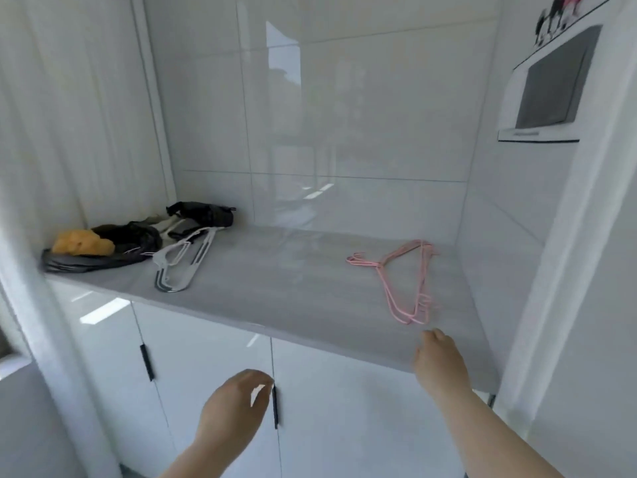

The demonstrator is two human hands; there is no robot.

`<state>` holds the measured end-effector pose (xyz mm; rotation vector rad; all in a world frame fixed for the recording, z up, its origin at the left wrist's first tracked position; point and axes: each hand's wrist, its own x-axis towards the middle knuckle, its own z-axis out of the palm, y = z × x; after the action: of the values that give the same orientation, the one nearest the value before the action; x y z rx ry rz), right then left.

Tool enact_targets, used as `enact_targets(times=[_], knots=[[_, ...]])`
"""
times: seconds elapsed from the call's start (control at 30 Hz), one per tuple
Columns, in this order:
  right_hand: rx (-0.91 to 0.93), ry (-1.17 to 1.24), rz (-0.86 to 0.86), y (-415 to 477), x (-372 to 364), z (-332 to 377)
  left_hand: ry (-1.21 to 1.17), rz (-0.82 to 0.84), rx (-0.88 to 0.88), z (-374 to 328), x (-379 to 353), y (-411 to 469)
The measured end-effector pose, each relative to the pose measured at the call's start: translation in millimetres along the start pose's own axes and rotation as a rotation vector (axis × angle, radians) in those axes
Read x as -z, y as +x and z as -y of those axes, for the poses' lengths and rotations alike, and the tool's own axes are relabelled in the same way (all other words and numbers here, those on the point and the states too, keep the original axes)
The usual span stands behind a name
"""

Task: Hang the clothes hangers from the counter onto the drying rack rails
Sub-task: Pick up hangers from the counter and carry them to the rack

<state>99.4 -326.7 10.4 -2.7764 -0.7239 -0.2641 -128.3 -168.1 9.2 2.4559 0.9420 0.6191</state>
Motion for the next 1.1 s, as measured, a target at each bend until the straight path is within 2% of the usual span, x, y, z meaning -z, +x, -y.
enact_targets(times=[0.07,0.23,0.4,0.53,0.7,0.93,1.1], knots=[[-0.025,0.021,-0.09,17.9,-13.7,-5.4,0.03,0.024,-0.066,-14.8,-16.5,29.9],[-0.055,0.11,-0.087,29.9,-40.2,-11.3,-0.007,0.097,-0.167,-70.7,-63.4,99.8],[-0.07,0.122,-0.08,33.6,-43.5,-11.0,0.042,0.256,-0.084,-132.7,-115.9,161.7],[-0.082,0.135,-0.109,36.1,-41.7,-10.5,0.188,0.382,-0.016,-162.9,-145.6,187.0],[-0.093,0.1,-0.117,37.4,-44.2,-11.3,0.212,0.347,0.037,-166.3,-158.4,195.9],[-0.093,0.071,-0.134,36.5,-46.9,-9.6,0.072,0.342,0.2,-148.4,-136.7,193.5],[-0.075,0.057,-0.201,36.1,-51.9,-11.1,-0.377,0.375,0.377,-119.2,-113.6,190.5]])
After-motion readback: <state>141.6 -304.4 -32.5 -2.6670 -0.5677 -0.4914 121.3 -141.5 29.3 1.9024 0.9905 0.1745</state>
